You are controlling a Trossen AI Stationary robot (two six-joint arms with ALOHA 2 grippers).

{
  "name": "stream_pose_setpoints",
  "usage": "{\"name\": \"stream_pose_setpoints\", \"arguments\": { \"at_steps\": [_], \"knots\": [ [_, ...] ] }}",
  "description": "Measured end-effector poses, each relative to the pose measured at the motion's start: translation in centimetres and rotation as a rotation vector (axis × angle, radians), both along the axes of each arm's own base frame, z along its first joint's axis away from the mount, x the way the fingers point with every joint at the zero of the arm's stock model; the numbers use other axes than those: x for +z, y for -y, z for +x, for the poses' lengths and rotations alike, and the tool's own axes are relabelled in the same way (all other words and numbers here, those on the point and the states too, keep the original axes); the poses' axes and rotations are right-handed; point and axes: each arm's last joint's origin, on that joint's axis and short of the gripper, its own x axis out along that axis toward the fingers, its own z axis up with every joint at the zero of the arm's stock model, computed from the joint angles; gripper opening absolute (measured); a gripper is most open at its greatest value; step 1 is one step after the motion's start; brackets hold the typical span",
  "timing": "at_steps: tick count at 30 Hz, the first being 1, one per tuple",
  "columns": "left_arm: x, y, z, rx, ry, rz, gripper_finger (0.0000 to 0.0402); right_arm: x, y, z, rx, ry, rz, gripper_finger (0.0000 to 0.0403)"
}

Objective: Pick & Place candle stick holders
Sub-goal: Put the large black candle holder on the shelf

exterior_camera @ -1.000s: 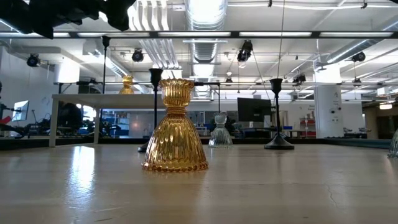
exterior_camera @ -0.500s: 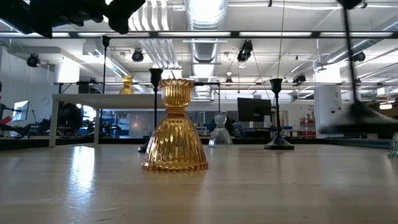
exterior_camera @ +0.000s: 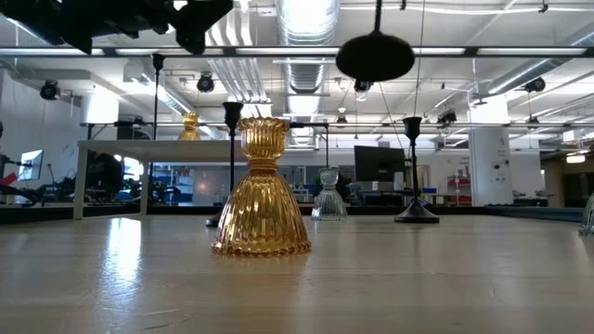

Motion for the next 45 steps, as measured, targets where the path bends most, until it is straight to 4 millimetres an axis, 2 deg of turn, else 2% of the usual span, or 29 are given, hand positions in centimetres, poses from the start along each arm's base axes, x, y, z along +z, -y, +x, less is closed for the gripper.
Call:
{"name": "stream_pose_setpoints", "arguments": {
  "at_steps": [3, 9, 17, 21, 29, 38, 41, 45],
  "knots": [
    [0.7, -0.1, 1.3, 0.000, -0.009, -0.001, 0.0268, 0.3, 1.1, 2.0, 0.037, -0.026, -0.013, 0.0009],
    [2.4, -0.2, 4.4, 0.000, -0.025, 0.000, 0.0268, 0.4, 1.9, 5.9, 0.136, -0.074, -0.077, 0.0009],
    [2.9, -0.3, 8.1, -0.060, -0.108, -0.014, 0.0268, 1.4, 2.0, 8.8, 0.205, -0.064, -0.152, 0.0008],
    [3.3, -0.1, 9.1, -0.124, -0.105, -0.018, 0.0268, 1.4, 2.1, 9.4, 0.222, -0.073, -0.159, 0.0008],
    [4.0, 0.4, 10.1, -0.299, -0.104, -0.036, 0.0268, 1.4, 3.0, 9.4, 0.202, -0.071, -0.167, 0.0008],
    [4.6, 0.4, 10.5, -0.271, -0.092, -0.033, 0.0266, 1.2, 4.1, 9.7, 0.173, -0.071, -0.168, 0.0008],
    [4.6, 0.3, 10.6, -0.217, -0.079, -0.014, 0.0246, 1.3, 4.2, 9.7, 0.171, -0.066, -0.172, 0.0008],
    [4.7, 0.2, 10.6, -0.200, -0.073, -0.004, 0.0191, 1.3, 4.2, 9.7, 0.174, -0.064, -0.174, 0.0008]
  ]
}}
